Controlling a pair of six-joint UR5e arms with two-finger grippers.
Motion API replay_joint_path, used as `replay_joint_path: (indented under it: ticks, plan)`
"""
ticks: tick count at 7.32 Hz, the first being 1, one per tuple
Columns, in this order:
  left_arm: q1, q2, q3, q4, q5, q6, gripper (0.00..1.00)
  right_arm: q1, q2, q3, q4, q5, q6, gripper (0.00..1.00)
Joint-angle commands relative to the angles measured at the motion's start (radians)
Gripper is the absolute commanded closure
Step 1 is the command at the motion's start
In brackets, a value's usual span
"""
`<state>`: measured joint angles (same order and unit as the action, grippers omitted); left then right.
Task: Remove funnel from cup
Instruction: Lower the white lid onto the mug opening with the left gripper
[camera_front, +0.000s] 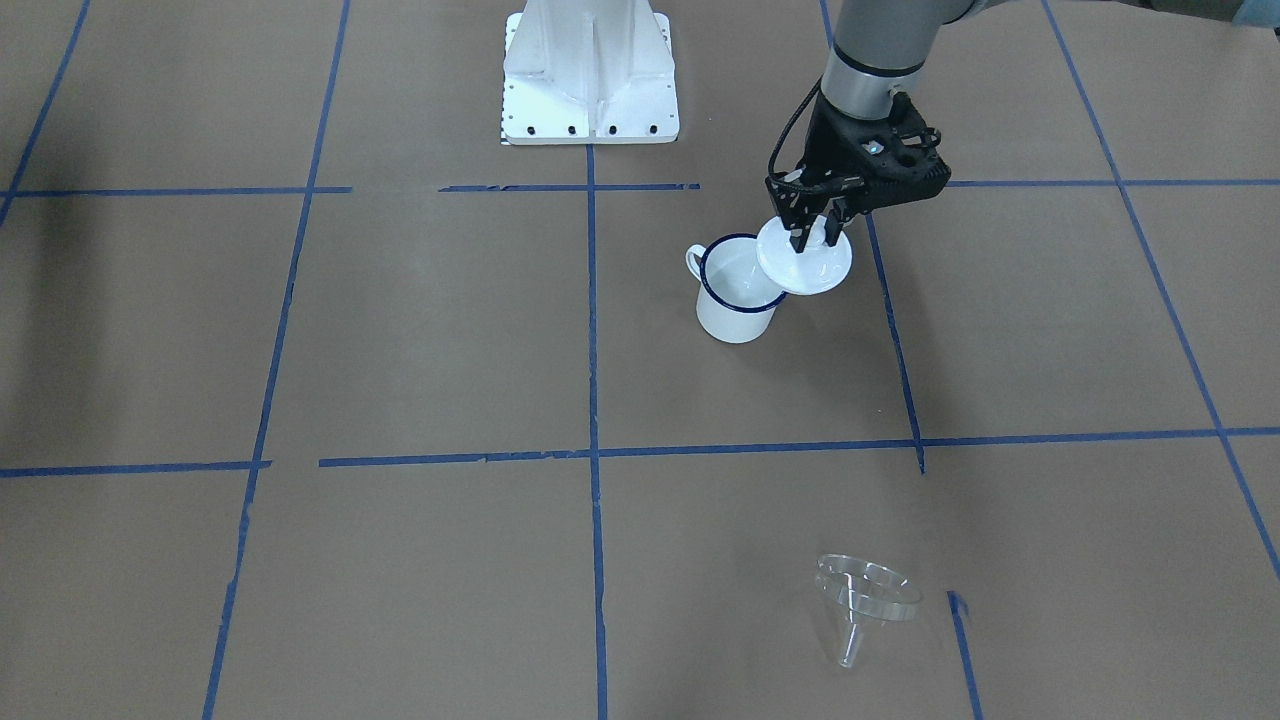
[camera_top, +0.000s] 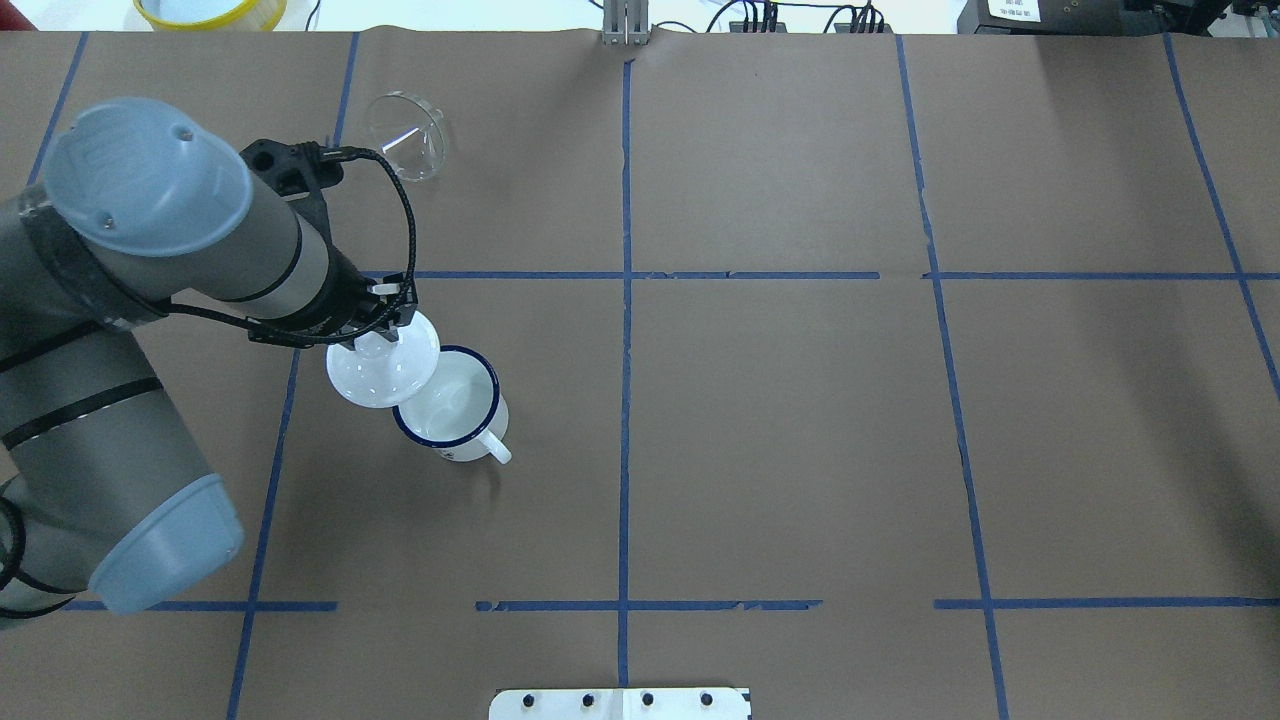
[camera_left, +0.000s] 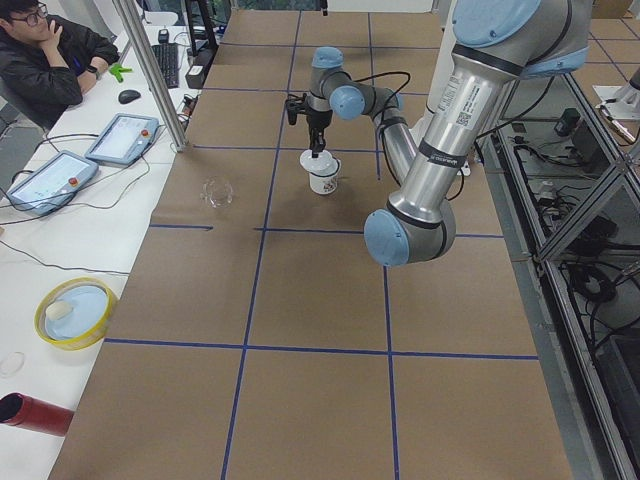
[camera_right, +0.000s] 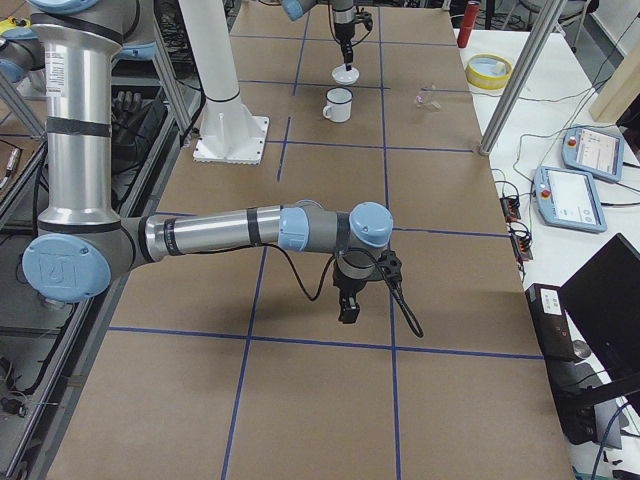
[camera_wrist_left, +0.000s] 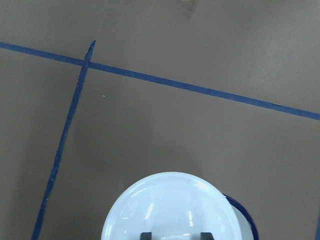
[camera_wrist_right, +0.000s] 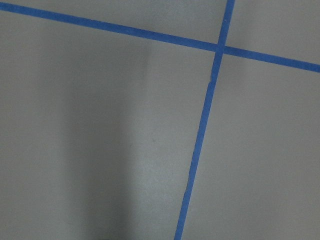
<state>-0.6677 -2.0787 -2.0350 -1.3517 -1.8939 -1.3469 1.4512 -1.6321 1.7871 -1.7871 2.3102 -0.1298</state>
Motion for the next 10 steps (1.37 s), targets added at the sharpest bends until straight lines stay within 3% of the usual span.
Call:
replay_joint_path:
  ticks: [1,10]
  plan:
    - [0.034,-0.034,0.053,-0.023,0.001,-0.046,1.0,0.0,0.0,0.0,0.0,0.0,0.001,0.0]
    - [0.08,-0.023,0.058,-0.024,0.004,-0.083,1.0,0.0,0.0,0.0,0.0,0.0,-0.001,0.0]
